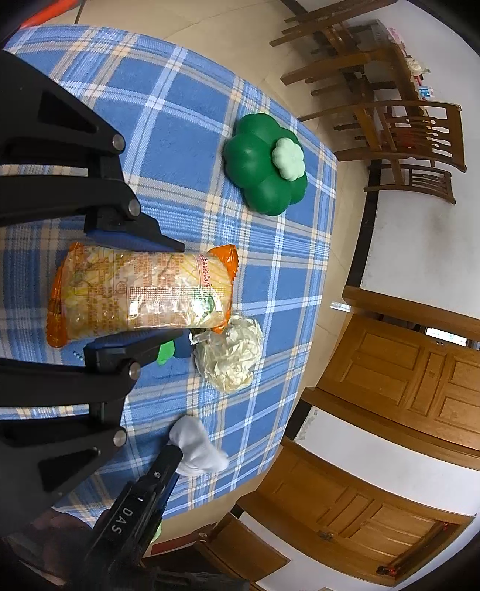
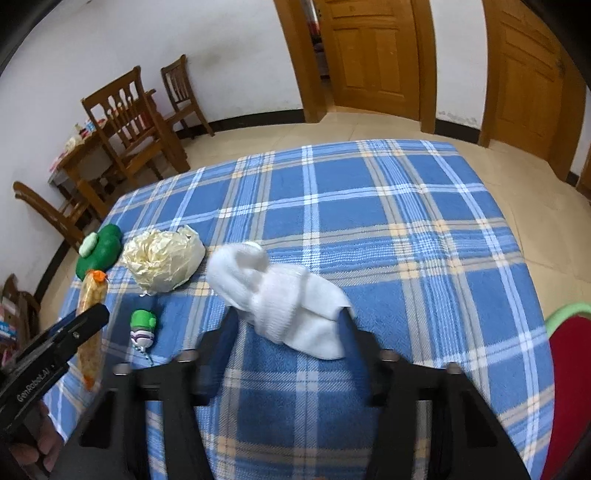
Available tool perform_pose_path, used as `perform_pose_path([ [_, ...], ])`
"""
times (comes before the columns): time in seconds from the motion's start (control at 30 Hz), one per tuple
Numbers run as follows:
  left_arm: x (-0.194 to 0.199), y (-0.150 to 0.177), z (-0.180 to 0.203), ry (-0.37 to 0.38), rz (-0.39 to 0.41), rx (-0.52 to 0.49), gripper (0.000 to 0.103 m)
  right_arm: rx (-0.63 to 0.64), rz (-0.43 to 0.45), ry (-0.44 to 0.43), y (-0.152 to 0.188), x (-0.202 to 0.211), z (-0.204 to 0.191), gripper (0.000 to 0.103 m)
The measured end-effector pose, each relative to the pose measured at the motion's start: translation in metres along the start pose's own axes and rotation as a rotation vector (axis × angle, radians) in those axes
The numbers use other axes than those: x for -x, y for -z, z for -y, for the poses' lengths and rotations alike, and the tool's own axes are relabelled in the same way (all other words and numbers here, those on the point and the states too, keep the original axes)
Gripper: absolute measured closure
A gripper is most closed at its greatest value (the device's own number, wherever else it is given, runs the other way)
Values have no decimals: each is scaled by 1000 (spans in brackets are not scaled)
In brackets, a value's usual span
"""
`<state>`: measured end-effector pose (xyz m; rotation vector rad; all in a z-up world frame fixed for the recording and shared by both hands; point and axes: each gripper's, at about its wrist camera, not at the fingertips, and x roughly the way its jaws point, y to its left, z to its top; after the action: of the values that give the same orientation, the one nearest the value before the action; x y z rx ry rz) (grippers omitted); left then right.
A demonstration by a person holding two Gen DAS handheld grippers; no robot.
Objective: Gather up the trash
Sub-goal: 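Carry the sock over the red bucket with the right tool while the left tool carries the snack bag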
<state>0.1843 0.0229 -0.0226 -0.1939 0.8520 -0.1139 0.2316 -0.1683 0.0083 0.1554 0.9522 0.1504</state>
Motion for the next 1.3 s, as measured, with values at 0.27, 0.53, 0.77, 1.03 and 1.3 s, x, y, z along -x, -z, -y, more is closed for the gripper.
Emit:
perform_pose_path([
  [0.27,7,3,8,13,4,-11,65,2,4,-45,6,9,3,89],
  [0.53,23,11,18,36,7,-11,65,-70,44,-82,19,47,18,90],
  [0.77,40,18,41,76,10,-47,65,-173,109,-68,38,94,42,90],
  [1.03,56,28,75,142,2,-103,65,-257,171,-25,65,139,72,90],
  [1.3,67,37,115,215,-21,-171,65,-349,201,42,95,166,110,89],
])
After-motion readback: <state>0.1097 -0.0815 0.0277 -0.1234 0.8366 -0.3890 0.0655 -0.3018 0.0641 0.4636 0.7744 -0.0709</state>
